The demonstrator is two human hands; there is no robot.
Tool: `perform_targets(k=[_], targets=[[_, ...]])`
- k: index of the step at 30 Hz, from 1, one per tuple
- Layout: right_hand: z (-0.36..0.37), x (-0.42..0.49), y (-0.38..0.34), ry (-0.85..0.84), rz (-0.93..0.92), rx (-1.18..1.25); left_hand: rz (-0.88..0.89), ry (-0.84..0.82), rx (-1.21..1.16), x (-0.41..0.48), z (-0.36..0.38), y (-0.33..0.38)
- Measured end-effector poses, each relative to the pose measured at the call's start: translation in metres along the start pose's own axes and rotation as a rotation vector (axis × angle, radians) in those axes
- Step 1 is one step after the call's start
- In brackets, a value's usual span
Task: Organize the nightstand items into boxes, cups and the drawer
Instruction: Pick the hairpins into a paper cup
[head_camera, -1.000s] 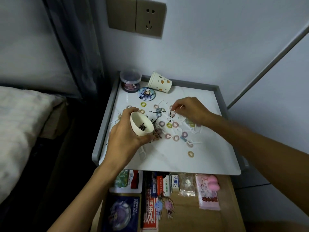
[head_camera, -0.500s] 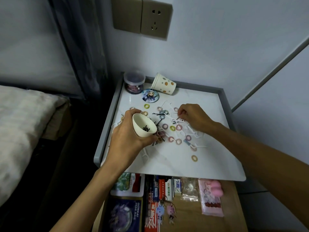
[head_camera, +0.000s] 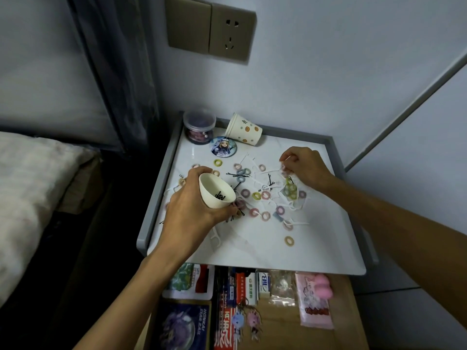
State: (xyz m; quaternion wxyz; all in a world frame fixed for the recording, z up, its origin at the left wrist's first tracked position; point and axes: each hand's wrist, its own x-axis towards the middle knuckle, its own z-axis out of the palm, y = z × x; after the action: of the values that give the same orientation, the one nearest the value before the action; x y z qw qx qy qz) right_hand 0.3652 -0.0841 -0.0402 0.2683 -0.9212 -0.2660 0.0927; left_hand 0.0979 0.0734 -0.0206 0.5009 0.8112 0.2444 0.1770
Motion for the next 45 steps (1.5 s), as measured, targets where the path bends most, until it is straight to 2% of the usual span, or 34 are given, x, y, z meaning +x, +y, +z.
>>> perform_targets(k=[3,5,8,10,18,27,33,40,42,45], targets=[[-0.001,0.001,0.009,0.018,-0.078,-0.164,-0.008,-0.005,-0.003,0.000,0.000,0.000],[0.000,-0.001,0.007,-0.002,-0.207,-0.241,-0.004,-0.009,-0.003,0.000,0.000,0.001],[0.006,-0.008,-0.003,-0.160,-0.394,-0.379,0.006,0.001,0.011,0.000,0.000,0.000],[0.011,-0.007,-0.003,-0.234,-0.445,-0.465,0.009,0.003,0.015,0.000,0.000,0.000],[0.012,-0.006,0.003,-0.294,-0.422,-0.512,0.009,-0.007,0.024,0.001,0.001,-0.003],[0.015,-0.008,-0.001,-0.314,-0.577,-0.630,0.012,-0.018,0.021,0.000,0.004,-0.005],[0.019,-0.007,0.002,-0.242,-0.467,-0.732,0.009,-0.026,0.005,0.003,0.004,-0.005],[0.001,0.003,0.002,-0.190,-0.480,-0.813,0.008,-0.028,-0.005,0.003,0.004,-0.006],[-0.007,0.007,0.003,-0.219,-0.527,-0.925,0.008,-0.026,-0.008,0.004,0.003,-0.005],[-0.017,0.005,0.000,-0.236,-0.388,-1.111,-0.001,-0.011,-0.005,0.008,0.000,-0.006]])
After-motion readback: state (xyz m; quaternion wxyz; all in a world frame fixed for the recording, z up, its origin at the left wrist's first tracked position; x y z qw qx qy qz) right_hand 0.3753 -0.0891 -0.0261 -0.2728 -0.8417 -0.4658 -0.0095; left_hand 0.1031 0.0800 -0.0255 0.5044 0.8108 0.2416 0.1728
